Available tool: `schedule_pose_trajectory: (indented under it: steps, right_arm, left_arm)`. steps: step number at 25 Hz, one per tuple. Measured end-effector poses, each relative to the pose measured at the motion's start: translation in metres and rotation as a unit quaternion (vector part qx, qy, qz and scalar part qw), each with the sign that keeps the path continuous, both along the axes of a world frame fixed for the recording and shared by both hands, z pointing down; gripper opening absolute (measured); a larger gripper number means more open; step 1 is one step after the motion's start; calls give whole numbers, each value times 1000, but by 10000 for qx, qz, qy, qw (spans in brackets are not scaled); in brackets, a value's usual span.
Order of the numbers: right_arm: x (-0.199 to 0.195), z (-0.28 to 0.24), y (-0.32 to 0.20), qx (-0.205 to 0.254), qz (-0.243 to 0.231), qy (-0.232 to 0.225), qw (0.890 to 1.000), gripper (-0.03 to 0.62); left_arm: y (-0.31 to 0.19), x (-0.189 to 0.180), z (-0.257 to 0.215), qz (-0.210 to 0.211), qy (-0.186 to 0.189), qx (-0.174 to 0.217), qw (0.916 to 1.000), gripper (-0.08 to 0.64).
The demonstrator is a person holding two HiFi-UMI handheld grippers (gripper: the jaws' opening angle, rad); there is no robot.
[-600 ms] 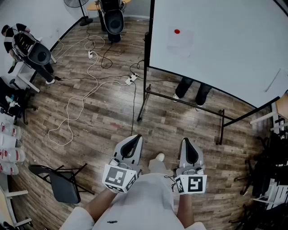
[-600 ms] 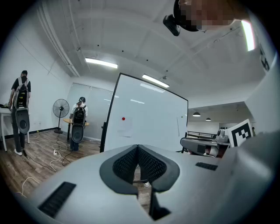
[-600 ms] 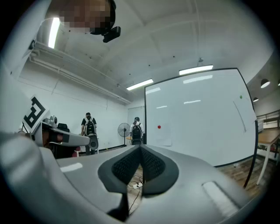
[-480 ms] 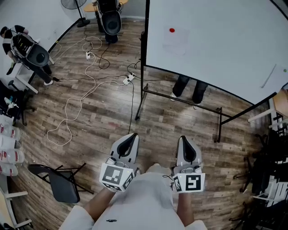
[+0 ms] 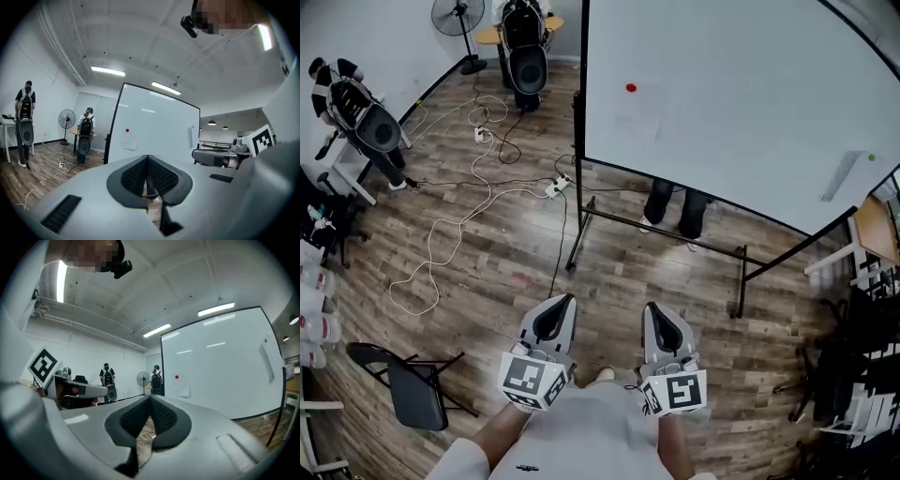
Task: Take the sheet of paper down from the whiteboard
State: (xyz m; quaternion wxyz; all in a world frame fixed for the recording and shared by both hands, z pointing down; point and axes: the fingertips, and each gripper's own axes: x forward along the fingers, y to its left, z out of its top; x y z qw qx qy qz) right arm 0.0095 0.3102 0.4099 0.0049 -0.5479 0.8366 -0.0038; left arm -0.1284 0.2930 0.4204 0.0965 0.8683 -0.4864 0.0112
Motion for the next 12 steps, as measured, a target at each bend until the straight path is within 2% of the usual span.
schedule_pose_trajectory:
  steps: [4,8,12]
  right_arm:
    - [20,-7,7,219,31,17,9998,11]
    - [41,-10,13,283,-63,-516,9982,11]
    - [53,-4,15,192,-204,-317,9991,11]
  left_arm:
    - [6,19,-8,5,-67,89,9999,6]
    - [3,33,-7,-9,-132,78,9999,6]
    - [3,50,-10,-52,-94,121,9999,6]
